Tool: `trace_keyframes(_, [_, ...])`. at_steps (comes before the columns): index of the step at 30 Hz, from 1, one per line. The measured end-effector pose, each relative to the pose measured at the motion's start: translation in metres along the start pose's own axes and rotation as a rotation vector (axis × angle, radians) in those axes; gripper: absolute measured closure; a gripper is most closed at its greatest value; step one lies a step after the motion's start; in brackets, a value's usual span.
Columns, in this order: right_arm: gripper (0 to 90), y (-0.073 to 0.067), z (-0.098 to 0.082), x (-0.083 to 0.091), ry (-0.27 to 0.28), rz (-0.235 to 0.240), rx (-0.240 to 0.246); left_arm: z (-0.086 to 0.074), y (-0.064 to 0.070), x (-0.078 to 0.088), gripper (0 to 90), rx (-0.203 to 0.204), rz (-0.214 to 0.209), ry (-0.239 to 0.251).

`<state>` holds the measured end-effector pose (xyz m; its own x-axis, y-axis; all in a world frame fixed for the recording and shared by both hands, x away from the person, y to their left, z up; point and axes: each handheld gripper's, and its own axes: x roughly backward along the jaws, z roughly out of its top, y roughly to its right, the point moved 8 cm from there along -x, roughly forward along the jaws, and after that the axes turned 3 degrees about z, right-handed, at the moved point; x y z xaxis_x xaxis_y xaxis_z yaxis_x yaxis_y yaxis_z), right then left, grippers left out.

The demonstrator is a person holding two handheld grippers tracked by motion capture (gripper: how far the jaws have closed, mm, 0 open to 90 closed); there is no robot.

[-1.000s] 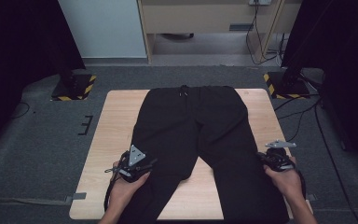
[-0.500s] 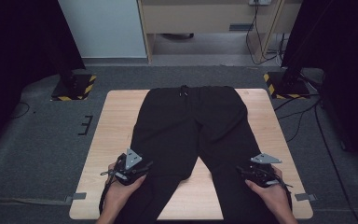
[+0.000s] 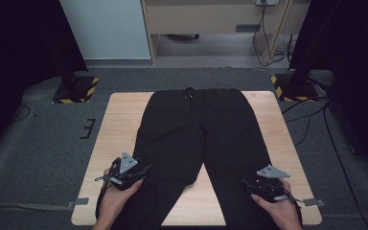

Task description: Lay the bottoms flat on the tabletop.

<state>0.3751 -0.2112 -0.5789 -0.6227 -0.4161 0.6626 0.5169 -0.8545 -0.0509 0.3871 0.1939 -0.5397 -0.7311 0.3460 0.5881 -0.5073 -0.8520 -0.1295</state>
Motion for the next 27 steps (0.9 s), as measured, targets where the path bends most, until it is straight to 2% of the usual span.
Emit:
trace_keyframes(1, [35.2,0.0,0.002,-0.004,-0.004,0.003,0.005,-0.002,0.0,0.0,46.3,-0.019,0.005,-0.011])
trace_keyframes(4, [33.9,-0.003,0.004,-0.018,-0.014,0.015,0.016,-0.009,0.001,-0.003,44.5,-0.021,-0.001,-0.033])
trace_keyframes(6, [33.9,-0.005,0.005,-0.02,-0.002,0.016,0.018,-0.014,0.002,-0.005,43.8,-0.012,-0.002,-0.047])
trace_keyframes(8, [33.9,-0.008,0.004,-0.019,0.0,0.021,0.028,-0.022,0.003,-0.002,42.2,-0.033,-0.009,-0.067])
trace_keyframes(9, [33.9,-0.01,0.002,-0.018,0.003,0.022,0.026,-0.026,0.002,0.002,41.3,-0.049,-0.002,-0.079])
trace_keyframes(10, [34.0,-0.012,0.001,-0.017,0.002,0.029,0.029,-0.029,0.001,0.009,40.9,-0.039,-0.001,-0.081])
trace_keyframes(11, [33.9,-0.013,0.001,-0.016,0.003,0.032,0.037,-0.03,0.0,0.017,40.7,-0.031,-0.008,-0.068])
trace_keyframes(12, [33.9,-0.012,0.001,-0.016,0.004,0.033,0.038,-0.032,0.001,0.027,40.6,-0.041,-0.009,-0.059])
trace_keyframes(13, [33.9,-0.013,0.001,-0.016,0.002,0.036,0.029,-0.034,0.004,0.033,40.3,-0.037,-0.02,-0.057])
trace_keyframes(15, [34.0,-0.012,0.001,-0.016,0.003,0.037,0.029,-0.04,0.016,0.044,37.5,0.003,-0.094,-0.043])
trace_keyframes(17, [33.9,-0.012,0.002,-0.017,0.003,0.039,0.027,-0.051,0.032,0.045,34.2,0.004,-0.144,-0.055])
trace_keyframes(19, [33.9,-0.011,0.002,-0.017,0.005,0.043,0.021,-0.059,0.04,0.042,31.3,-0.014,-0.161,-0.097])
trace_keyframes(21, [34.1,-0.011,0.002,-0.017,0.006,0.045,0.018,-0.067,0.042,0.04,39.1,-0.05,-0.149,-0.147])
trace_keyframes(23, [34.1,-0.011,0.002,-0.017,0.007,0.043,0.021,-0.073,0.038,0.046,59.5,-0.06,-0.139,-0.176])
trace_keyframes(24, [34.1,-0.011,0.002,-0.017,0.007,0.045,0.019,-0.074,0.035,0.049,72.9,-0.056,-0.138,-0.181])
trace_keyframes(25, [34.2,-0.011,0.002,-0.017,0.007,0.045,0.02,-0.076,0.032,0.054,81.1,-0.047,-0.143,-0.193])
trace_keyframes(27, [34.2,-0.011,0.002,-0.017,0.007,0.048,0.016,-0.084,0.026,0.065,86.7,-0.031,-0.144,-0.208])
